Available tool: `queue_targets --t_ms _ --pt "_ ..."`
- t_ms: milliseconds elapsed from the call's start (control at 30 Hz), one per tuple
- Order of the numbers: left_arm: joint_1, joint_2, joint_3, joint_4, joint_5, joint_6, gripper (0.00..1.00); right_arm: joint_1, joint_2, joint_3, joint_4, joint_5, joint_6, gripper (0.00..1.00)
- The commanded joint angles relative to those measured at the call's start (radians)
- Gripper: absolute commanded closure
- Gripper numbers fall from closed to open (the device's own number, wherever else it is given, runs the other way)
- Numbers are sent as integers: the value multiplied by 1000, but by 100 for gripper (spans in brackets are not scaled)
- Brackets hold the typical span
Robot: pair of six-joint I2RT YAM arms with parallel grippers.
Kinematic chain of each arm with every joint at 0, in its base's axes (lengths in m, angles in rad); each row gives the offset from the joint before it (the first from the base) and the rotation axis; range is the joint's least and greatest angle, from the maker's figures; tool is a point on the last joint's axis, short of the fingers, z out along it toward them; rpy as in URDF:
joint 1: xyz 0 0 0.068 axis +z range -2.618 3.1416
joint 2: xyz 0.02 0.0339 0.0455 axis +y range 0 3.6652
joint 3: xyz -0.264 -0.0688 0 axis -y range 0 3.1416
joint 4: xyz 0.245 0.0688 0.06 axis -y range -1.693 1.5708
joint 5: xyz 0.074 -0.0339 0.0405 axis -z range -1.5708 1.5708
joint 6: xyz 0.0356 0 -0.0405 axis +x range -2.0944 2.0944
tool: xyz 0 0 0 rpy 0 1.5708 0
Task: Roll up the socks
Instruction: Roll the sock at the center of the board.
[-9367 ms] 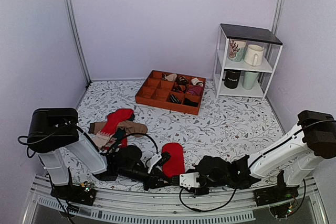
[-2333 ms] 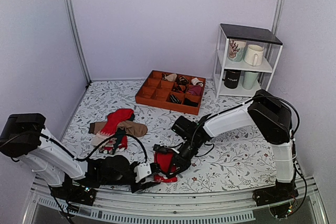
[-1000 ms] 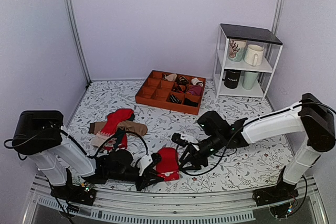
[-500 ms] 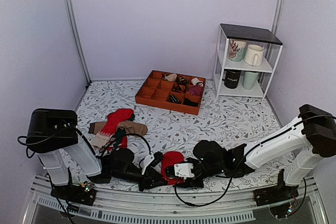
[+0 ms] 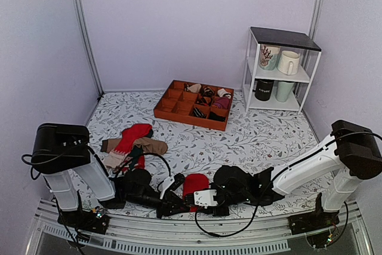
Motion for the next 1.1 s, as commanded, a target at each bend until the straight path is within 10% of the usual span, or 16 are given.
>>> queue_targets --t_ms 0,333,467,800,833,867,1067 --pt "5 67 -45 -279 24 -9 100 11 32 21 -37 23 35 67" --pt "13 -7 12 -357 -16 49 90 -4 82 8 -77 -35 187 83" --pt "12 -141 92 -499 -86 175 57 -51 107 6 -79 -150 295 84" --pt "-10 -619 18 -523 -396 474 53 -247 173 74 -173 -554 437 84" --pt "-9 -655 -3 -500 -394 503 42 -266 187 89 -194 -595 437 84" --pt "-10 -684 -19 -474 -383 537 5 -283 204 105 -217 -628 437 84" --pt "-1 -594 2 -419 -263 631 11 -392 334 219 -418 -830 458 84"
